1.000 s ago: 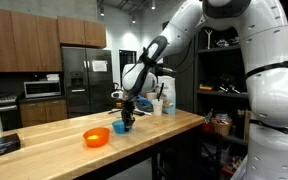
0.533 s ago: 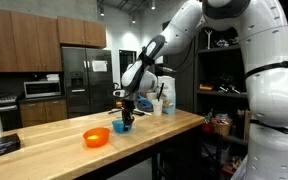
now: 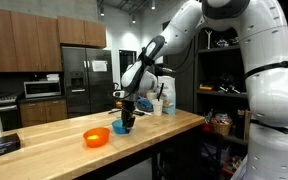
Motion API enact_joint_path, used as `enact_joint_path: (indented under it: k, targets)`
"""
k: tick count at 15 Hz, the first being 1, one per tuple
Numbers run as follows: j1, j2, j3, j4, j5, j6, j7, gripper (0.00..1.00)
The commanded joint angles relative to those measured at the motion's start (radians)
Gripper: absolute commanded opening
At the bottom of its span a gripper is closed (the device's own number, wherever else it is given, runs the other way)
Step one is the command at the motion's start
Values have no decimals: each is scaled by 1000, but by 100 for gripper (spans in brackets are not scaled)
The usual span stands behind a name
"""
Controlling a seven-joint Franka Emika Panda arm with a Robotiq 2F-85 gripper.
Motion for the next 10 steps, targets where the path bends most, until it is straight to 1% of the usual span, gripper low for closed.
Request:
enact_joint_path:
  k: [1, 5, 10]
  targets:
    - [-10, -5, 12, 2, 7, -9, -7, 73]
    - [-1, -20, 8, 9, -22, -18, 8, 100]
    - [15, -52, 6, 45, -78, -45, 15, 100]
